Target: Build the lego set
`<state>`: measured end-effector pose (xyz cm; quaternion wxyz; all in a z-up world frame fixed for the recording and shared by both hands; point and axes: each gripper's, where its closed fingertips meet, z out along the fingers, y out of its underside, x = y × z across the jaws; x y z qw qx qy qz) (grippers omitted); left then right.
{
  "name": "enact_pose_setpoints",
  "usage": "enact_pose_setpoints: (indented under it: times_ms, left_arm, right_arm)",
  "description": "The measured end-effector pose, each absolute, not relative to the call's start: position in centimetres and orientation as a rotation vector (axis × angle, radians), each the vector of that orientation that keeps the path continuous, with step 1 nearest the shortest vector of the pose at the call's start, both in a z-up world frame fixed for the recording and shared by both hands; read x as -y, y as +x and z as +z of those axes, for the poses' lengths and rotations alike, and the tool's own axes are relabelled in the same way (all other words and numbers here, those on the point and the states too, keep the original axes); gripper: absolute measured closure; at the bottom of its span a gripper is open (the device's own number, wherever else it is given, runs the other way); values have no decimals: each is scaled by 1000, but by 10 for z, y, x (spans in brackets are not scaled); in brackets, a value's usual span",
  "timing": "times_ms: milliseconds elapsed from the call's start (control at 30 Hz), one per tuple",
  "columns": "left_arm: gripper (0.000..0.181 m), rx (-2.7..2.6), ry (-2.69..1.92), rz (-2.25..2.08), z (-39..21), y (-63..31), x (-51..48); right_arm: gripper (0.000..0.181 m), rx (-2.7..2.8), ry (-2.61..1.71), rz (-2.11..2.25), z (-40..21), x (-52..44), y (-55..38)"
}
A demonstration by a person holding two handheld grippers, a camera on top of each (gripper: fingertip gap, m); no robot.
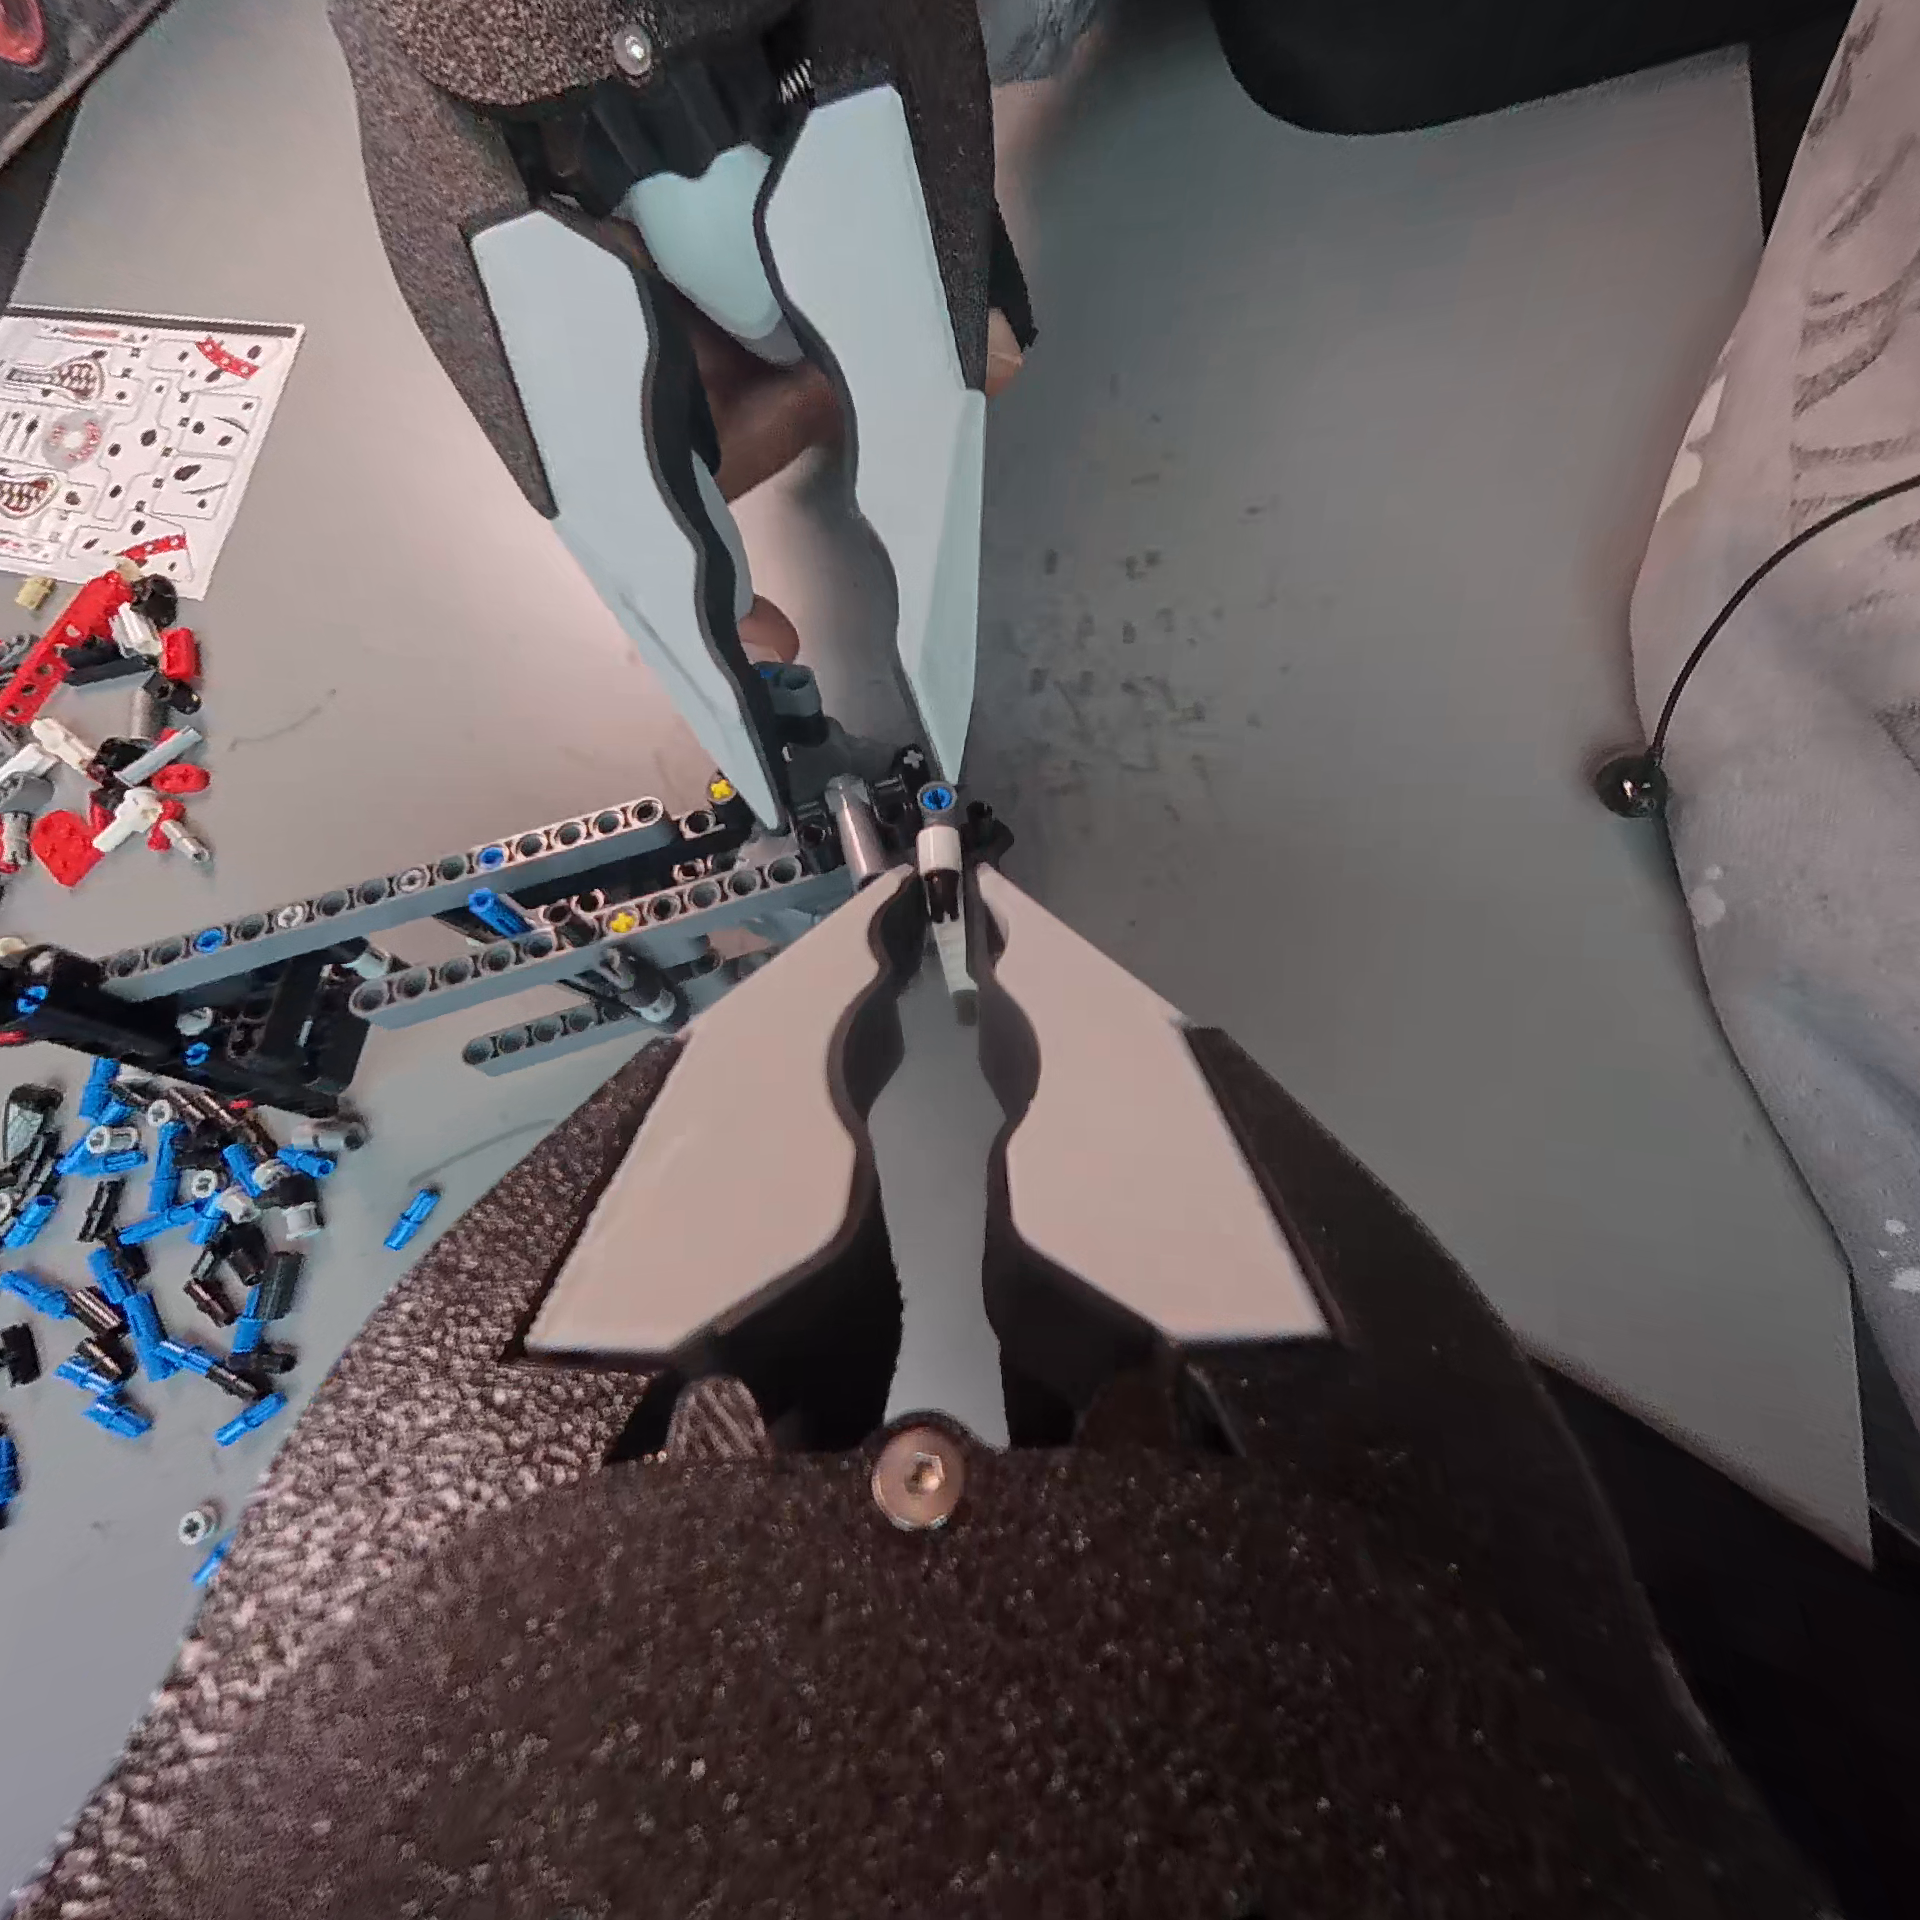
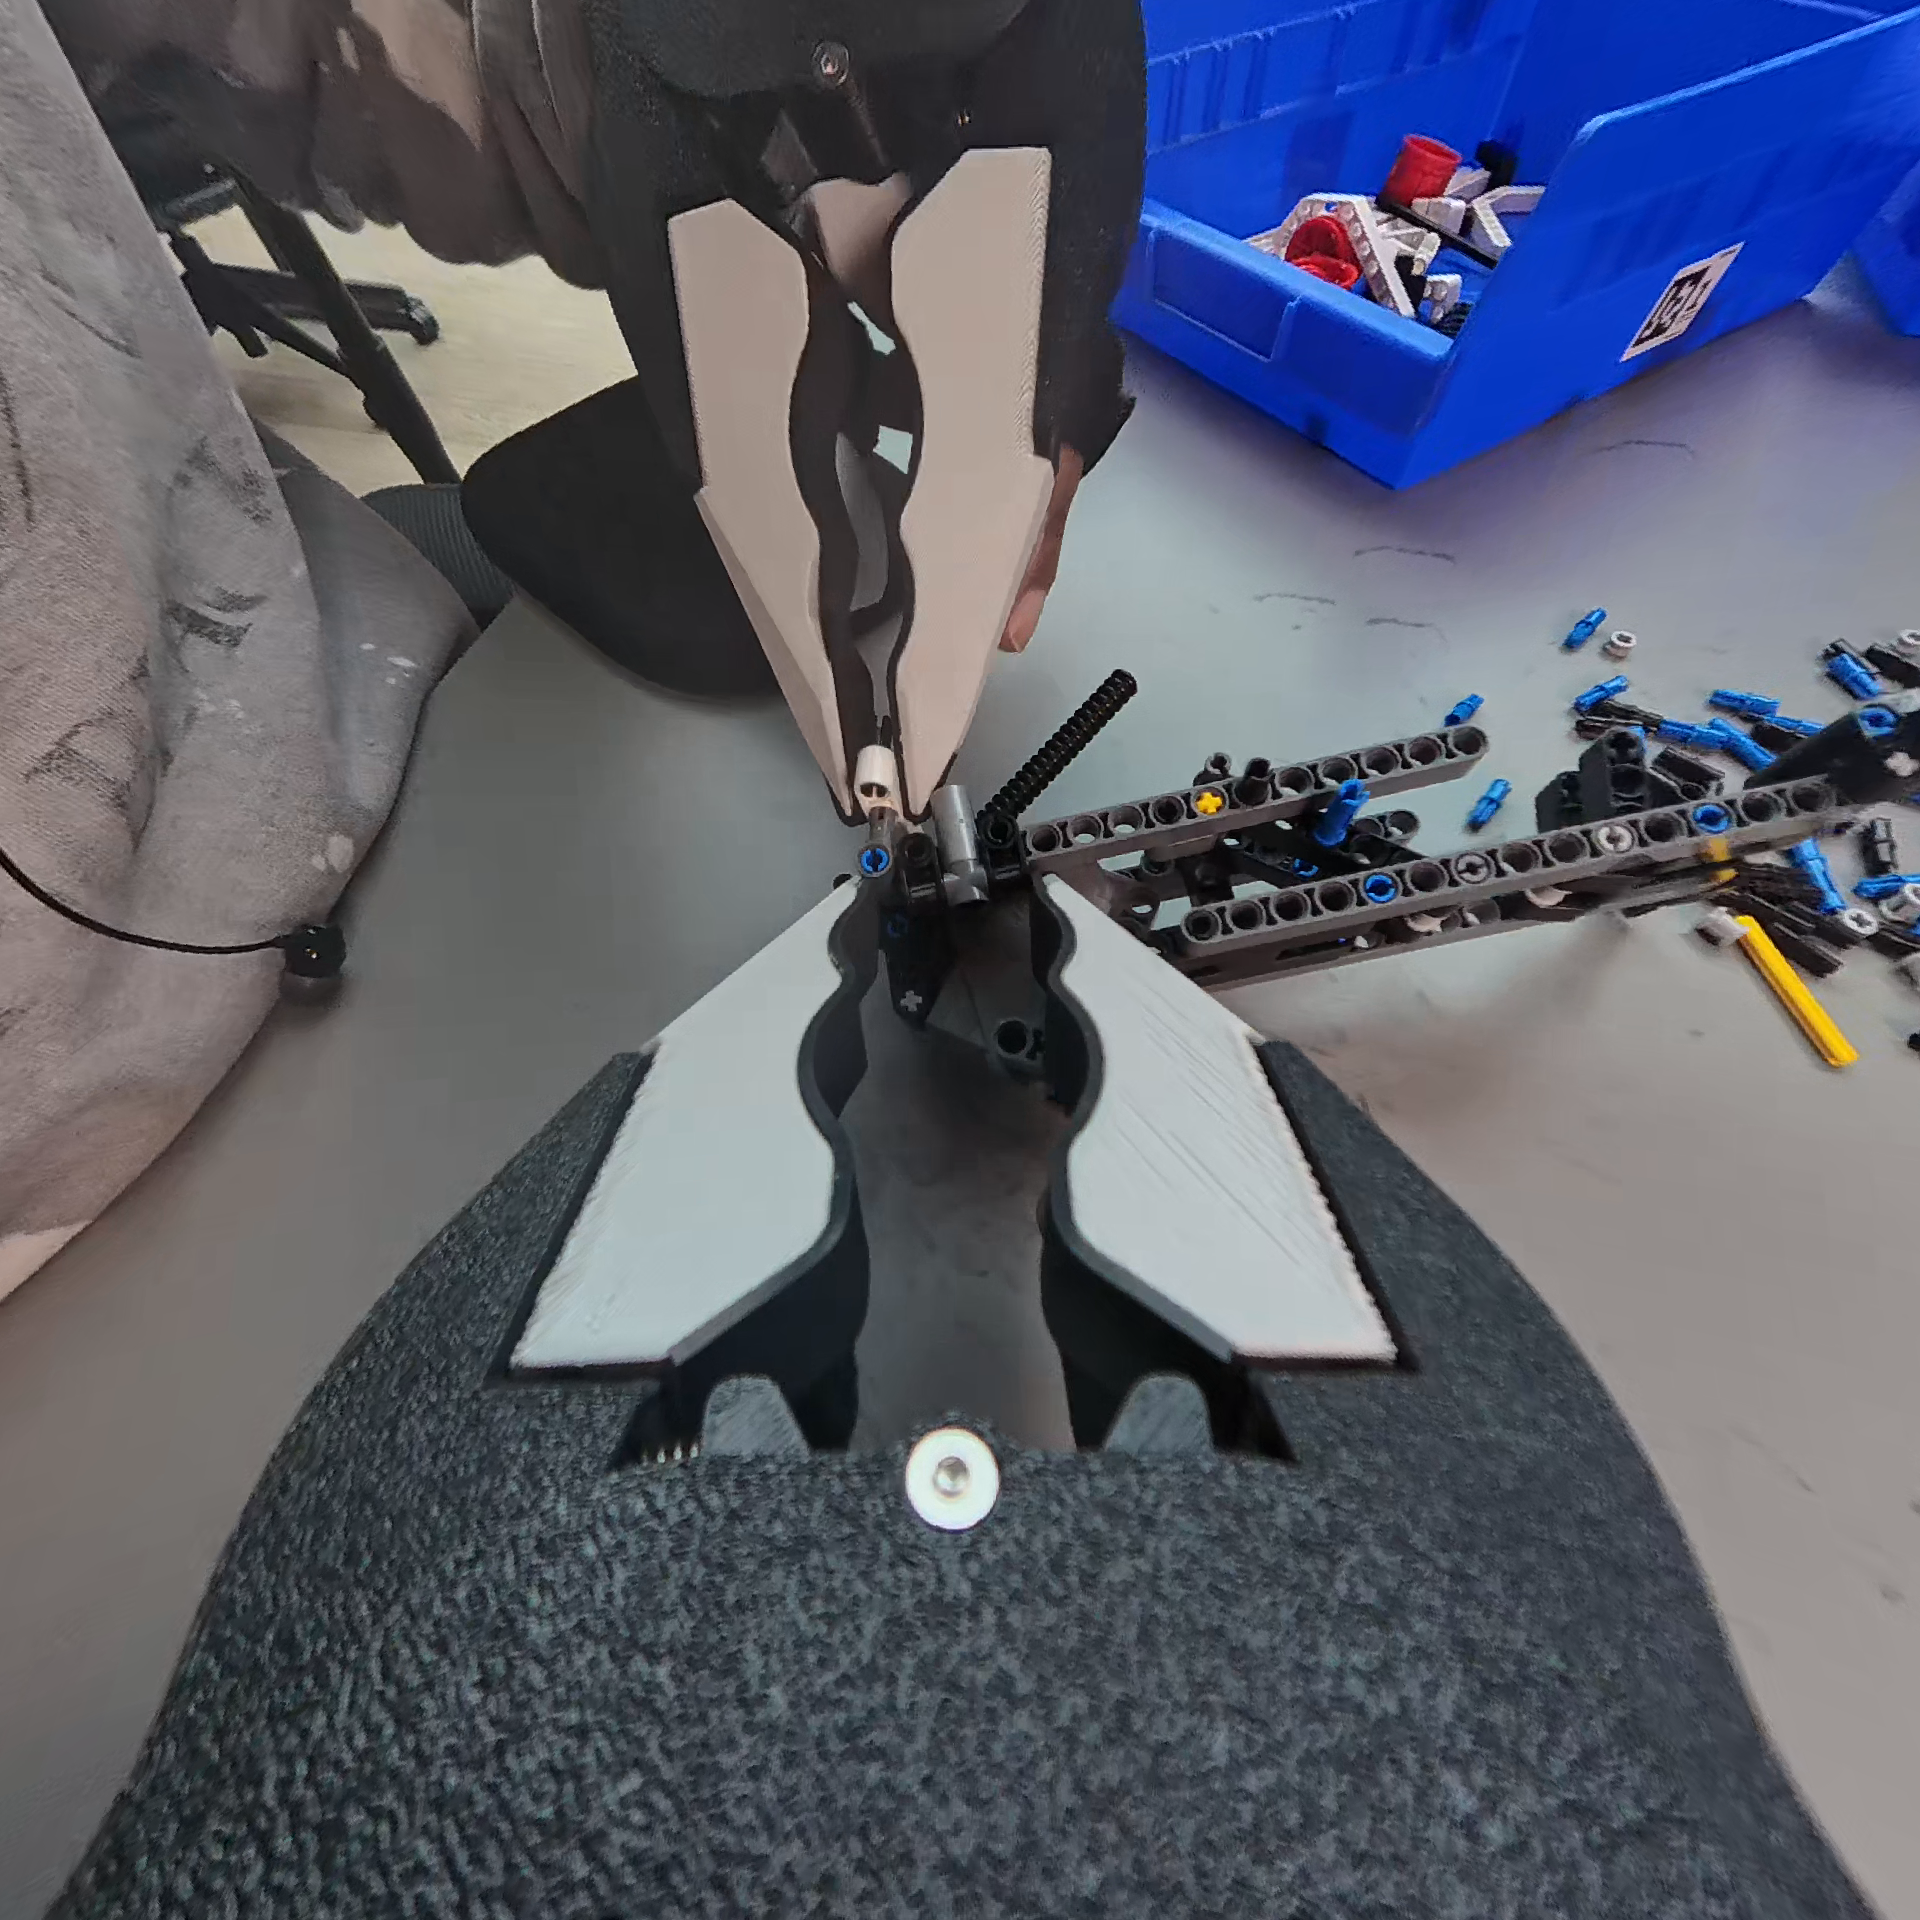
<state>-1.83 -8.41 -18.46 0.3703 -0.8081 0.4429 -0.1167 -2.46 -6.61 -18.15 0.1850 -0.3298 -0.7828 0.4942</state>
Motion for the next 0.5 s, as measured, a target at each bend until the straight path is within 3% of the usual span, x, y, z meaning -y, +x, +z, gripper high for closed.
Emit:
enact_pose_setpoints:
  times_ms: [400,500]
  left_arm:
    - [173,-1226,-2172,-290,-185,-25,85]
    - [173,-1140,-2159,-355,-185,-23,84]
  right_arm:
    - [153,2177,-974,1322,-181,65,-28]
    - [163,2089,-784,1301,-170,66,-18]
